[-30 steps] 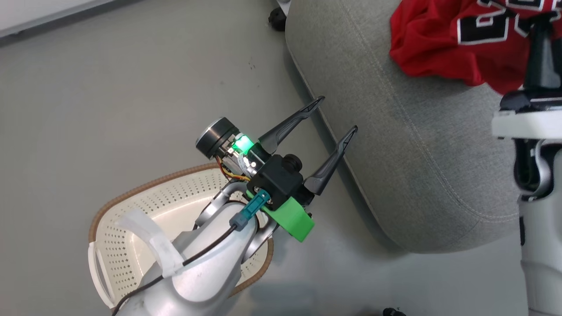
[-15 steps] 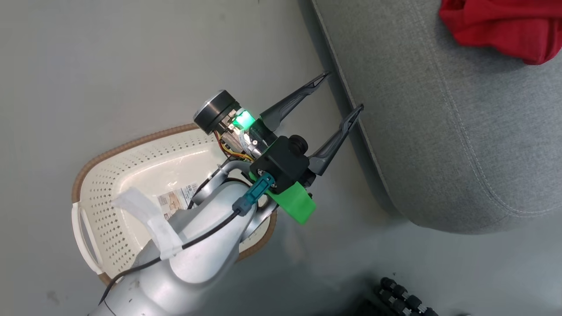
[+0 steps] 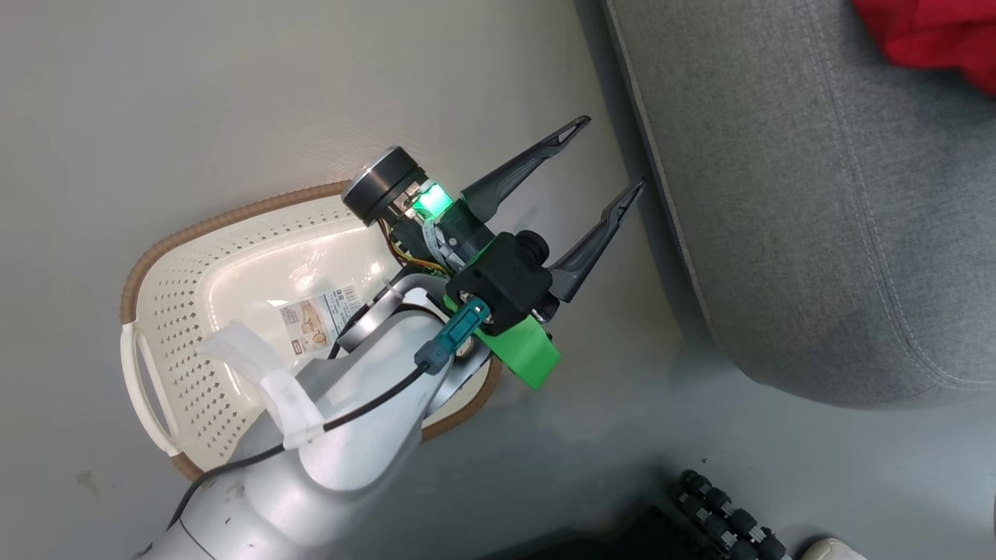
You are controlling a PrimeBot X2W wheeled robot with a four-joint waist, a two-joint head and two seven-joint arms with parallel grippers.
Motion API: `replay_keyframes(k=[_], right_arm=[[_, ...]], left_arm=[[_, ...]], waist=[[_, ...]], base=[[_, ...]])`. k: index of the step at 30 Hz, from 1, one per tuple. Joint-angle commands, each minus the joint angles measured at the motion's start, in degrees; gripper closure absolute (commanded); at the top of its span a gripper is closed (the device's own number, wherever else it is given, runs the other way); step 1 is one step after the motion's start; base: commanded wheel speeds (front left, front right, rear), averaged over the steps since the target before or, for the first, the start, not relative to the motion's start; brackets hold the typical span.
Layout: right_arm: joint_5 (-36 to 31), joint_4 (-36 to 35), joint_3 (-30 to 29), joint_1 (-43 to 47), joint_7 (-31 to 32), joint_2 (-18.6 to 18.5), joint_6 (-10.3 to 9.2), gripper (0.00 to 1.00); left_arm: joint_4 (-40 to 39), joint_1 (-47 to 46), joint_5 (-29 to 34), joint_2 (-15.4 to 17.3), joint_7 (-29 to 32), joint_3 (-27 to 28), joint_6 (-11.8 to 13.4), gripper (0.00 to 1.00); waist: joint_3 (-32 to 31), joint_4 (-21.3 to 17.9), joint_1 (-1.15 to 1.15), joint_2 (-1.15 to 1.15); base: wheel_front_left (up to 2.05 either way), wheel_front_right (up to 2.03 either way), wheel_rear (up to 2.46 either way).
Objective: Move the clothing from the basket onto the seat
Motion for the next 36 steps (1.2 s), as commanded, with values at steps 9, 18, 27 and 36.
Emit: replay_keyframes(k=[9,18,27,36], right_arm=[[-1.05,5.84,-2.37,3.46,-0.13,1.21,-0.08,0.78],[-0.82,2.61,-1.77,8.3,-0.13,2.1,-0.08,0.0],[-0.38,-3.52,-0.86,18.57,-0.13,3.24,-0.07,0.0],[0.0,-12.52,2.8,26.75,-0.13,4.11,-0.08,0.0]], left_arm=[[-0.1,-0.94,-0.57,0.96,-0.04,0.46,0.61,0.0],[-0.35,1.43,-1.68,0.39,-0.04,0.52,1.08,0.0],[-1.33,5.36,-3.15,0.19,-0.04,2.87,2.2,0.0],[-2.55,10.9,-4.63,0.37,-0.03,7.11,3.57,0.0]], waist=[[-0.43,0.3,-0.01,0.57],[-5.43,-0.26,-0.01,0.57],[-12.94,-0.41,-0.01,0.57],[-19.42,1.97,-0.01,0.57]], base=[[0.0,0.0,0.0],[0.0,0.0,0.0],[0.0,0.0,0.0],[0.0,0.0,0.0]])
